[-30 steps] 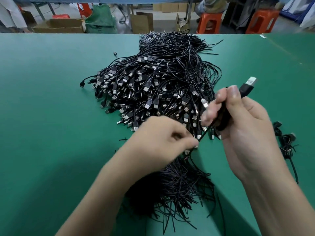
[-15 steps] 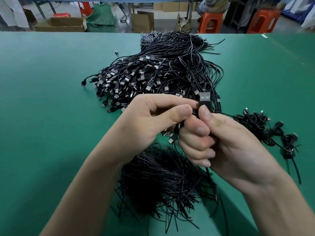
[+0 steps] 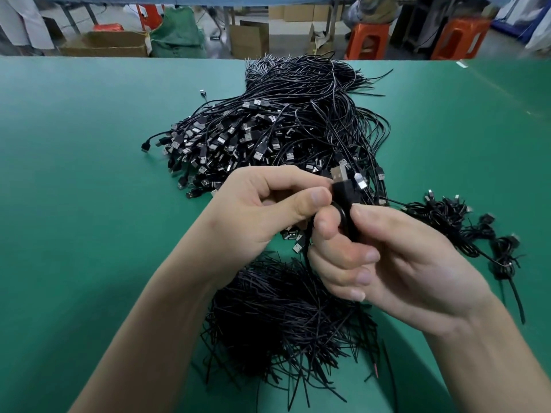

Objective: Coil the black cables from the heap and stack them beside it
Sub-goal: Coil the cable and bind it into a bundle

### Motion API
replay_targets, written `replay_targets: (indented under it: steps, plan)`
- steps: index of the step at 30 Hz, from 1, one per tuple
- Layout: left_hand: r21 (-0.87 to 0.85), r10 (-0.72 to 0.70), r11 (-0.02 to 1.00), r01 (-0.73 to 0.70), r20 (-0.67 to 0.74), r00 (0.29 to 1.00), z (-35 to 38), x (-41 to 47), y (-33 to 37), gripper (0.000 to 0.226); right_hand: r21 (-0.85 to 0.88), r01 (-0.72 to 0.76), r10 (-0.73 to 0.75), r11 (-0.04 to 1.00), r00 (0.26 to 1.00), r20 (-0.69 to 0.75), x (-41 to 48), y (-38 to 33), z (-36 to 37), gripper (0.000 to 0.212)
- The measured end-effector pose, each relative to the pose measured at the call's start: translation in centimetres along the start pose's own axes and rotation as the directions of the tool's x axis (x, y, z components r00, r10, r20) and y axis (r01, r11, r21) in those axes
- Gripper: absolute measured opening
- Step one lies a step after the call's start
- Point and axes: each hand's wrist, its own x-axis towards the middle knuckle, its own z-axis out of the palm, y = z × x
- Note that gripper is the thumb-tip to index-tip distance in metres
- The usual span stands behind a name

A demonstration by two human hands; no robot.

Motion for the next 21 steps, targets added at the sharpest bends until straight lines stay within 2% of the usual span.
replay_targets:
  steps: [4,10,16,19,21]
  plan:
    - [0.027,-0.018,0.999,0.017,0.024,1.0,-0.12,0.08,-0.19,0.023,-0.054,0.028,-0.03,0.998,0.999,-0.045,-0.04,0.23,-0.02,0.033]
    - [0.022,-0.066,0.997,0.067,-0.072,0.995,-0.58,0.11,-0.79,0.026,-0.249,0.021,-0.077,0.968,0.973,-0.219,0.08,0.12,0.57,0.031]
    - [-0.012,-0.084,0.996,0.083,-0.098,0.992,-0.52,0.15,-0.81,0.024,-0.333,0.055,-0.19,0.941,0.903,-0.386,0.26,-0.04,0.81,0.025]
    - [-0.095,-0.089,0.992,0.086,-0.023,0.996,-0.08,0.03,-0.68,0.027,-0.374,0.074,-0.249,0.925,0.86,-0.446,0.44,-0.05,0.83,0.021]
    - [-0.045,-0.082,0.996,0.08,-0.048,0.995,-0.11,0.0,-0.54,0.023,-0.418,0.047,-0.268,0.907,0.832,-0.487,0.44,-0.03,0.78,0.016]
